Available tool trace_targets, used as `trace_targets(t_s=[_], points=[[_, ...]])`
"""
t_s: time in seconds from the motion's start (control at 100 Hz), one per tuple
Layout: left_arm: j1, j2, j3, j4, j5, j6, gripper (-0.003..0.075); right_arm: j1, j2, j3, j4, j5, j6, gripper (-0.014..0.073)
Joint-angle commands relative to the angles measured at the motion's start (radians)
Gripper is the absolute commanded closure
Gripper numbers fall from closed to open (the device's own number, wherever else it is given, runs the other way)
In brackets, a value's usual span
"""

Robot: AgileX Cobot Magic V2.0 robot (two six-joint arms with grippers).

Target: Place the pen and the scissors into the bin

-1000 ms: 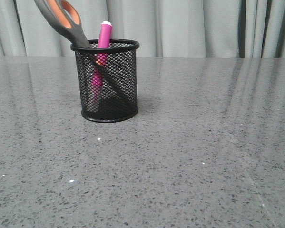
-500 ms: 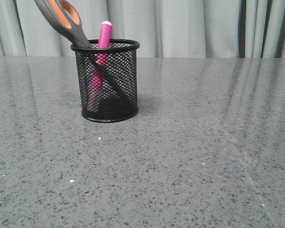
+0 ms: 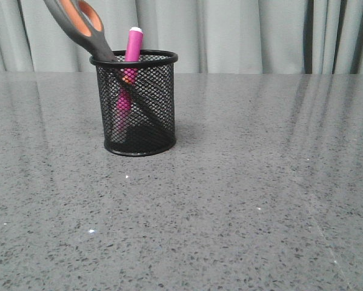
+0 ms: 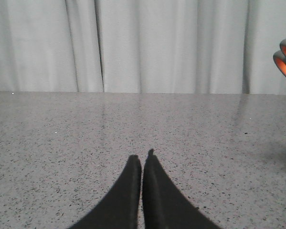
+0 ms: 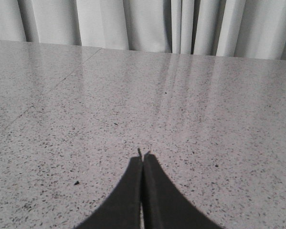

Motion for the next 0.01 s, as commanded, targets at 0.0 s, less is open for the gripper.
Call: trace_targets(t_s=[0.0], points=[[0.001,-0.028,0.024,-0.003,-0.079,-0.01,0.0742,-0.006,-0.023,0.018,-0.009,-0.074,-0.009,0.0663]])
